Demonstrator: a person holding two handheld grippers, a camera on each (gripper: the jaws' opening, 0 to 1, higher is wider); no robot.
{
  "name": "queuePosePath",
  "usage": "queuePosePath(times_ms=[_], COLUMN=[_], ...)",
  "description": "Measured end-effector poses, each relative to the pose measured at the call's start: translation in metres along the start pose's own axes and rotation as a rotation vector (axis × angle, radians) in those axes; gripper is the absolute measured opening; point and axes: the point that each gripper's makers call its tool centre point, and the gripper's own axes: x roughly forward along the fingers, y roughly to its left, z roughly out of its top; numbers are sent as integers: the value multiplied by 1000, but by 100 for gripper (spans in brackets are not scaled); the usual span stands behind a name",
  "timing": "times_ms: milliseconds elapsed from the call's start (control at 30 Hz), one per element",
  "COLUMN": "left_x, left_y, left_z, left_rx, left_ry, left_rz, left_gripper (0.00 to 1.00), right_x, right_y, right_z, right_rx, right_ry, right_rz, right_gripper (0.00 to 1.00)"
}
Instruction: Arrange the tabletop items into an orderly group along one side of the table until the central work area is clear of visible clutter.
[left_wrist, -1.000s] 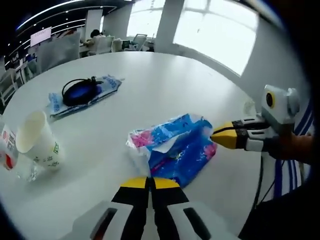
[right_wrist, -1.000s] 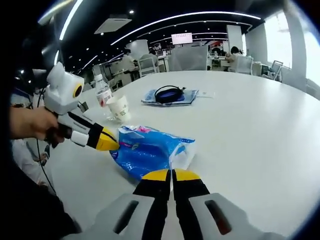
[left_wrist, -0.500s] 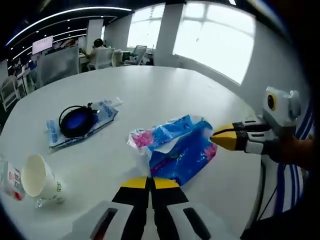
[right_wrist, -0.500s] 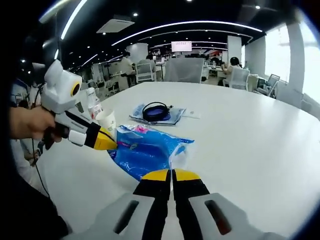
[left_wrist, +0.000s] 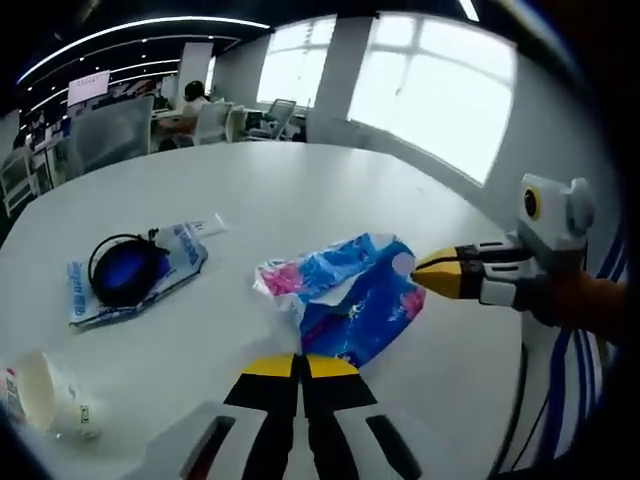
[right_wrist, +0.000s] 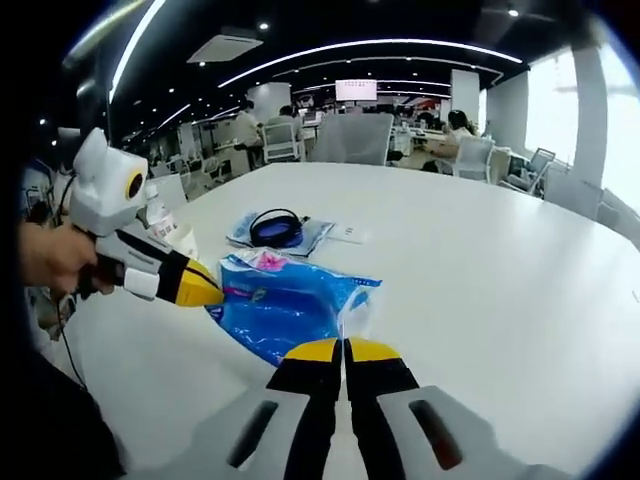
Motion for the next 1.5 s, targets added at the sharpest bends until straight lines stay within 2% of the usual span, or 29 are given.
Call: queuePosePath(times_ms=[533, 967, 1267, 1500], left_x=[40, 57, 55, 57], left_y=[-12, -16, -4, -4], left_z=[-9, -31, -33, -36], left_rx=[-16, -16, -17, 9], left_ry=[16, 57, 36, 47], left_rz=[-3, -1, 38, 26], left_gripper=[0, 0, 0, 2], right_x=[19, 26, 34, 38], right_y=[-33, -33, -26, -31], right_z=[-36, -65, -61, -65], right_rx=[1, 9, -7, -16], right_ry=[59, 117, 108, 116], right_rz=[-19, -8, 14, 10], right_gripper=[0, 0, 0, 0])
